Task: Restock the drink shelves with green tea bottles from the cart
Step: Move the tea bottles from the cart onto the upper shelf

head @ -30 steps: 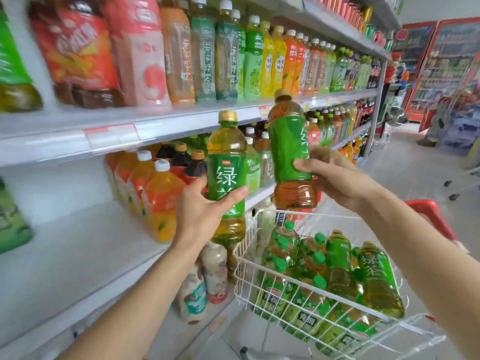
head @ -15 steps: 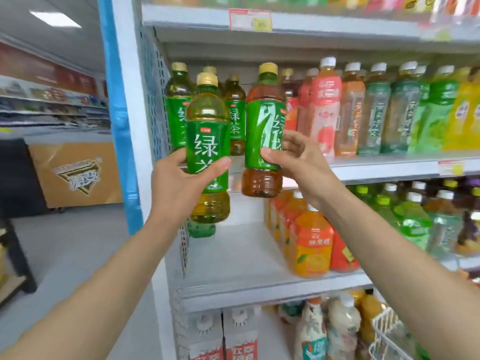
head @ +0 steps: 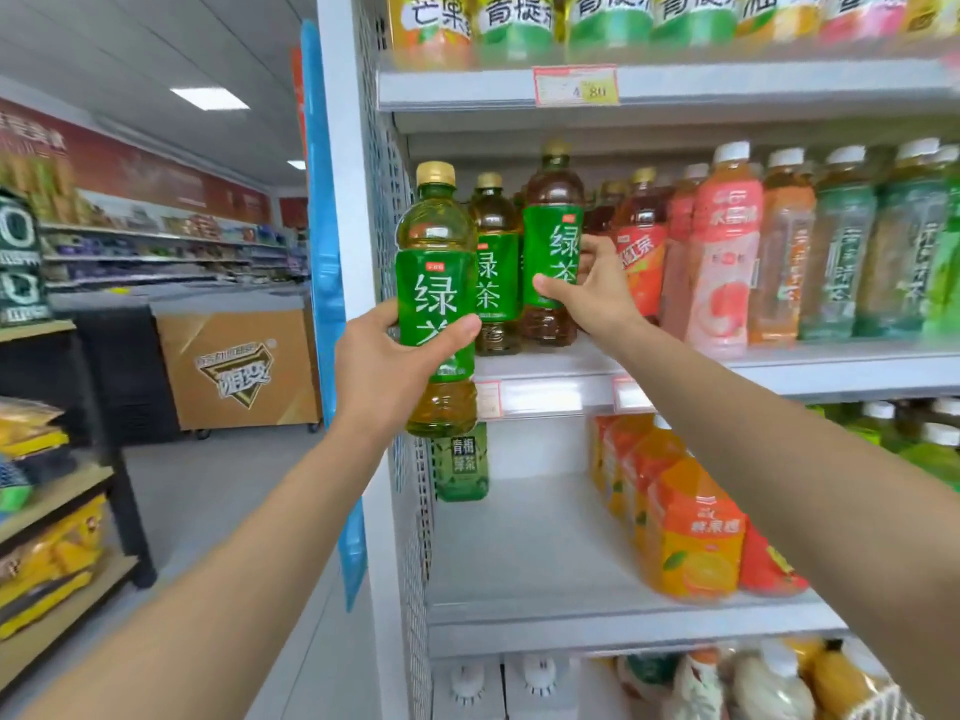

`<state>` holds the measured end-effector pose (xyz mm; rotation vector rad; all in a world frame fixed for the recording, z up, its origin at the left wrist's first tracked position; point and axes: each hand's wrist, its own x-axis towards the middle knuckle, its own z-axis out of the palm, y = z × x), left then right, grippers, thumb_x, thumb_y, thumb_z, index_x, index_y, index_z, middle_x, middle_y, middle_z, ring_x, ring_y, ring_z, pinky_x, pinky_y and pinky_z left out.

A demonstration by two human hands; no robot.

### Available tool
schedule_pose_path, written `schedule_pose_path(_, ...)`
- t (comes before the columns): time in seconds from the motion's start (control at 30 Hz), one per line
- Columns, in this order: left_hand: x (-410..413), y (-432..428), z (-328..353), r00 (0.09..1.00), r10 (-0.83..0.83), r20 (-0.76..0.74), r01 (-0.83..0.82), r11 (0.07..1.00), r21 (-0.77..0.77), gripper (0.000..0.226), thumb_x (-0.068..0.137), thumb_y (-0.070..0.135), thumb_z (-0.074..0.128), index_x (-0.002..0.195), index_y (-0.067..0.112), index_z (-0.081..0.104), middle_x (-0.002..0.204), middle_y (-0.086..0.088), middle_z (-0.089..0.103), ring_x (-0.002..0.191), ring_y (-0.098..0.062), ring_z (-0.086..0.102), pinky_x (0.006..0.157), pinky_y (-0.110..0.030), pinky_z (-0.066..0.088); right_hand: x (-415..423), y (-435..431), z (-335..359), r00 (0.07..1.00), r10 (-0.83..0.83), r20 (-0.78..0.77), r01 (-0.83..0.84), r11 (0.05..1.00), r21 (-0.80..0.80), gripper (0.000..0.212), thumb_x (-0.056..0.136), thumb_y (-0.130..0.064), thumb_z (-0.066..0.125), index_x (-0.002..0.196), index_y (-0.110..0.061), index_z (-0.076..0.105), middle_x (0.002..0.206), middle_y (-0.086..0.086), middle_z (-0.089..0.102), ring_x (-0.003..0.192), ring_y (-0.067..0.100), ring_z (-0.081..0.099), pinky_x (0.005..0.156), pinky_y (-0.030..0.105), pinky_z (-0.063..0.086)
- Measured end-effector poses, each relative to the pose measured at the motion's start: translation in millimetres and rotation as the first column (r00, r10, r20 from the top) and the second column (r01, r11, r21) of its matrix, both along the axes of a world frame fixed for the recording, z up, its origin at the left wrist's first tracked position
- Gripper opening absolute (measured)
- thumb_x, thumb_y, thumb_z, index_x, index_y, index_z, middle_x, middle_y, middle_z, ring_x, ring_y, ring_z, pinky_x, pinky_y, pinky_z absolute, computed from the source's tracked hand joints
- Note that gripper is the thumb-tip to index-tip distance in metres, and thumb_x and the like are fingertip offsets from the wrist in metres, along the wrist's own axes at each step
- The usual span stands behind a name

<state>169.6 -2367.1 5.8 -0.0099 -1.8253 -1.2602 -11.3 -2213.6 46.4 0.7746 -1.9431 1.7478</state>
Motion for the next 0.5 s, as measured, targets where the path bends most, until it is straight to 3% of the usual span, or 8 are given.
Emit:
schedule_pose_path(0.07,-2.3,0.3,0.2,1.000,0.010,-0.006,-0.010,1.000,-0.001,0.036,0.065,0.049,0.084,0.089,0.025,0.072,0.083,0.010,0.076,0.082,-0.011,0.072,0.083,-0.044,0.058,-17.9,-2.6,-8.9,0.999,-0.053,-0.002,0.053,0.997,0.063,0.069,0.062,-0.025,0.083,0.115,-0.021,0.041,0.116,0.006,0.057,0.106,0.022,0.060,0.094,0.042,0.052)
schedule_pose_path(0.13,-3.5,-0.7,0.1,1.000,0.007,-0.013,-0.007,1.000,0.007,0.043,0.062,0.052,0.084,0.090,0.022,0.072,0.084,0.009,0.076,0.082,-0.013,0.072,0.082,-0.046,0.058,-44.2,-4.6,-15.1,0.998,-0.057,0.018,0.055,0.992,0.110,0.074,0.056,-0.035,0.081,0.114,-0.025,0.038,0.120,0.007,0.055,0.111,0.024,0.058,0.097,0.044,0.050)
schedule_pose_path(0.23,-6.1,-2.4,1.9,1.000,-0.007,-0.012,0.008,0.999,0.032,0.054,0.056,0.058,0.082,0.092,0.020,0.072,0.085,0.006,0.076,0.084,-0.017,0.073,0.083,-0.048,0.058,-30.1,-5.3,-7.9,0.995,-0.078,0.061,0.066,0.984,0.168,0.073,0.068,-0.025,0.082,0.123,-0.017,0.037,0.125,0.009,0.052,0.116,0.024,0.054,0.102,0.041,0.047)
schedule_pose_path(0.33,-8.2,-1.2,5.0,1.000,-0.017,-0.022,0.018,0.999,0.045,0.056,0.054,0.058,0.082,0.095,0.020,0.072,0.088,0.005,0.076,0.087,-0.018,0.073,0.085,-0.047,0.058,-18.0,-3.1,-2.9,0.994,-0.079,0.072,0.062,0.973,0.222,0.072,0.077,-0.018,0.078,0.135,-0.008,0.035,0.131,0.007,0.050,0.119,0.020,0.051,0.101,0.029,0.043)
schedule_pose_path(0.43,-11.3,1.9,6.0,1.000,-0.015,-0.010,0.016,0.999,0.041,0.049,0.059,0.052,0.084,0.095,0.021,0.072,0.088,0.006,0.076,0.086,-0.017,0.073,0.083,-0.047,0.058,9.4,-0.6,2.2,0.992,-0.095,-0.087,0.100,0.994,0.050,0.066,0.082,-0.029,0.073,0.135,-0.008,0.040,0.125,0.004,0.051,0.116,0.014,0.050,0.099,0.026,0.041)
schedule_pose_path(0.5,-15.0,4.2,6.6,1.000,-0.001,-0.004,0.001,1.000,0.004,0.045,0.060,0.053,0.084,0.093,0.025,0.072,0.087,0.008,0.076,0.085,-0.016,0.073,0.082,-0.047,0.058,39.2,-0.9,9.0,0.985,0.034,-0.168,-0.044,0.998,-0.055,0.057,0.086,-0.039,0.067,0.132,-0.012,0.046,0.121,0.002,0.056,0.109,0.010,0.056,0.098,0.029,0.047)
